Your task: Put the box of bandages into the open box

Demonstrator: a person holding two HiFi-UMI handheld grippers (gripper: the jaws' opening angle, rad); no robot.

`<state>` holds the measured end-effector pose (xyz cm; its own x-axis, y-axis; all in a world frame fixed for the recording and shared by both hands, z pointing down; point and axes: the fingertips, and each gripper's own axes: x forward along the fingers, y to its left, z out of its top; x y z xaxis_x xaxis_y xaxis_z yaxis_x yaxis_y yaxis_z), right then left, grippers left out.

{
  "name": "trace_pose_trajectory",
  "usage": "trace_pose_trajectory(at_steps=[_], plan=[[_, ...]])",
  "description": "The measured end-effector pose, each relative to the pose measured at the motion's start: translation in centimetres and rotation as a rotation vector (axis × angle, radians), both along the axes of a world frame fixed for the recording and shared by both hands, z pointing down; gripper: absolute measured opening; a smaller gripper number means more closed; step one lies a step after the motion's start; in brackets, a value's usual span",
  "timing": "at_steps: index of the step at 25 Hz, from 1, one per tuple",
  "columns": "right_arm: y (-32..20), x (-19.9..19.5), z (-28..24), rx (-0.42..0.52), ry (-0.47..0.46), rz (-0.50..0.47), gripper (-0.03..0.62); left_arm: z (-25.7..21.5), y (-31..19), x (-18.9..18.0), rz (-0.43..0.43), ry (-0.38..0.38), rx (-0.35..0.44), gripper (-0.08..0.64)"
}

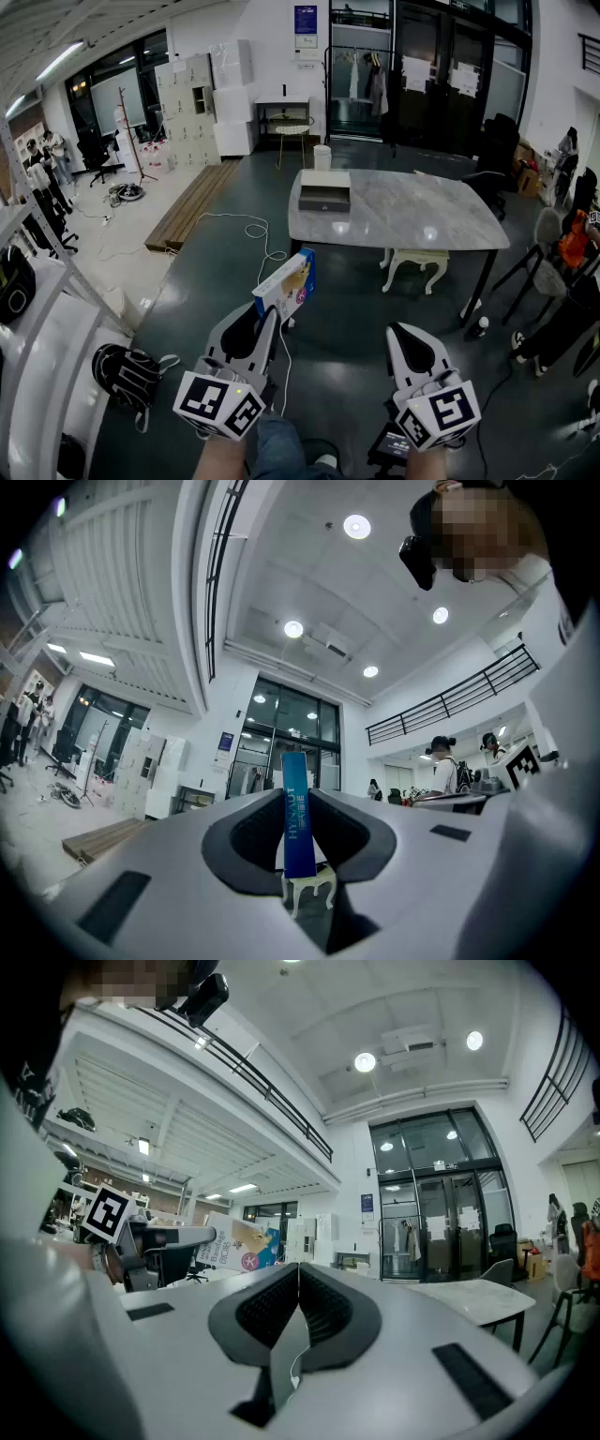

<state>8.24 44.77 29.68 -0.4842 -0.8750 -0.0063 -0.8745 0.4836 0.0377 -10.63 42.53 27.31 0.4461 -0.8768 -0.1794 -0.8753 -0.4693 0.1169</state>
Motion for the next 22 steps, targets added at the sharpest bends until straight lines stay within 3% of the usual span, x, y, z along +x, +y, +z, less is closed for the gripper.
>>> trace_pose_trajectory(at_steps=[14,22], plan=[[-0.6,0.5,-0.3,0.018,-0.043,0.002,0.026,0.0,-0.2,-0.2,-0.010,0.007,0.009,0.086],[-5.2,-0.9,0.2,0.020,-0.012,0.015,0.026,0.2,-4.9,-1.4,0.000,0.007,0.015,0.086]])
